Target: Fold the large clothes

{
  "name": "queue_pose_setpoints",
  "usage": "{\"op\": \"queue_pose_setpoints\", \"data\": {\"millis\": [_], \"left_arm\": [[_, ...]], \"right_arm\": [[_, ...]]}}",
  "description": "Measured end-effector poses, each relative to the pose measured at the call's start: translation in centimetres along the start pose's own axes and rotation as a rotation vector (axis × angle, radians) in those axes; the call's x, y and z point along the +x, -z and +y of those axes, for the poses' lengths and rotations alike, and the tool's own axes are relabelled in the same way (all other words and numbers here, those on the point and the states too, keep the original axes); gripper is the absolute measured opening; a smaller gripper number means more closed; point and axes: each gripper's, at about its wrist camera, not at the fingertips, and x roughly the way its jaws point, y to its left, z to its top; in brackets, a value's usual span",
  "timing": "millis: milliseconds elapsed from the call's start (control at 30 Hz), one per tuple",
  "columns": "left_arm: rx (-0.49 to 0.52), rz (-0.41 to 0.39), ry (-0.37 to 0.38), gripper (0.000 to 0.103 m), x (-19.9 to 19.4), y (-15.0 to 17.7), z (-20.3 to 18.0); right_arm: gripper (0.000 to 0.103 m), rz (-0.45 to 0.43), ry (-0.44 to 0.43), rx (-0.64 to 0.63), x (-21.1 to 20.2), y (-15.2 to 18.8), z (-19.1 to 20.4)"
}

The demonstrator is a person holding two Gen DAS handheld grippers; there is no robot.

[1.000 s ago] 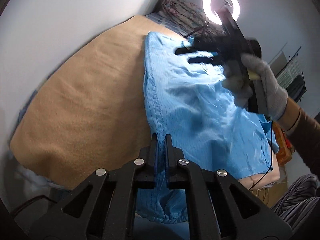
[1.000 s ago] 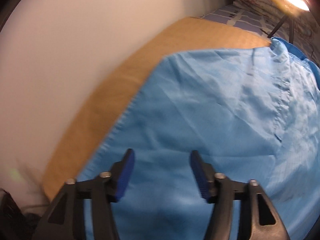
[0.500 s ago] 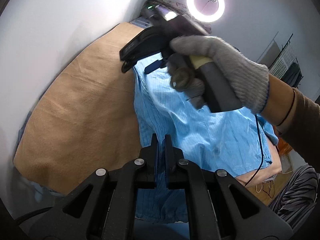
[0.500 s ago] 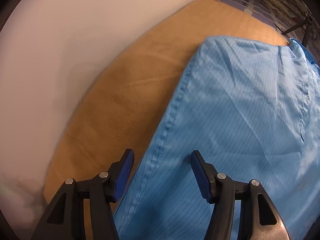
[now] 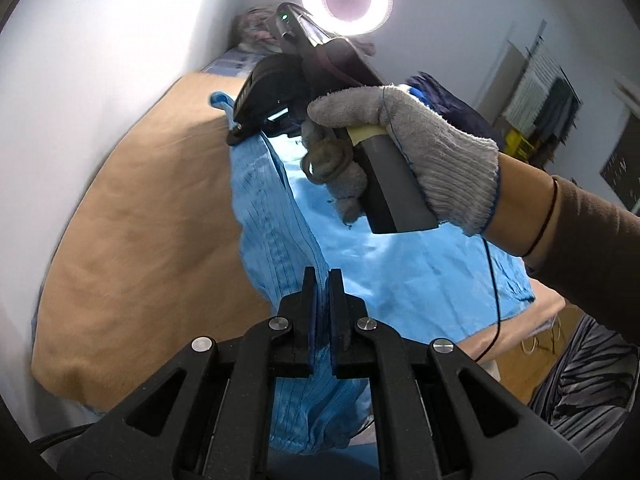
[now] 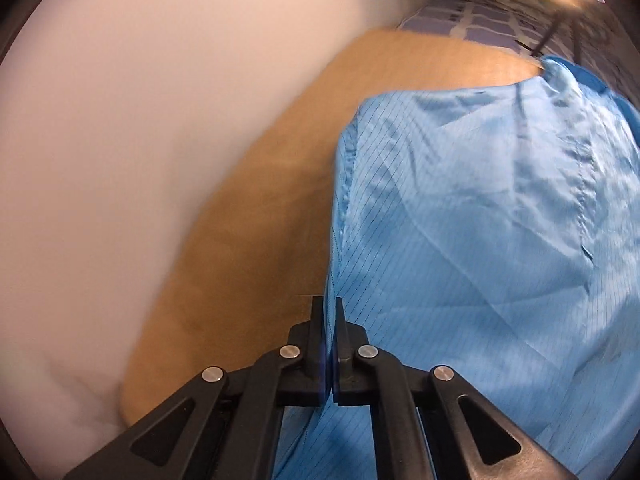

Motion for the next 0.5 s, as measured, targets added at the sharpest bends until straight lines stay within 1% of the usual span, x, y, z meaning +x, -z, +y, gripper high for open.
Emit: {"op": "queue_pose_setpoints", "data": {"millis": [67, 100, 200, 267, 333, 400, 433, 500], "left_arm": [[0.032, 0.006, 0.006, 0.002, 0.2, -0.3, -1.2], [0.045, 0.014, 0.014, 0.002, 0.5, -0.5, -1.9], [0.109, 0.030, 0.015, 0.002, 0.6, -0.8, -3.2], [0.137, 0.039, 0.027, 0.002, 0.5, -1.1, -3.8], [0.136, 0.054, 0.055, 0.002, 0.3, -1.5, -3.8], [0.131, 0.051, 0.089, 0.002, -0.5, -1.9, -3.4], [0.128, 0.037, 0.092, 0.002, -1.2, -2.1, -3.2], [0.122, 0.019, 0.084, 0.002, -2.4, -2.6, -2.4]], "right_arm": [[0.000, -0.044, -0.049, 0.047, -1.6, 0.1, -1.9], [0.000, -0.068, -0.065, 0.067, -2.7, 0.7, -3.1], [0.000, -0.118, -0.104, 0.131, -4.9, 1.7, -6.1], [0.000, -0.147, -0.123, 0.172, -5.8, 2.3, -7.0], [0.000, -0.171, -0.135, 0.204, -6.6, 3.5, -8.4], [0.000, -0.195, -0.142, 0.250, -7.6, 4.7, -10.3], [0.000, -0.199, -0.149, 0.273, -8.0, 4.5, -11.3], [0.000, -0.202, -0.163, 0.341, -8.4, 5.5, -13.9]]}}
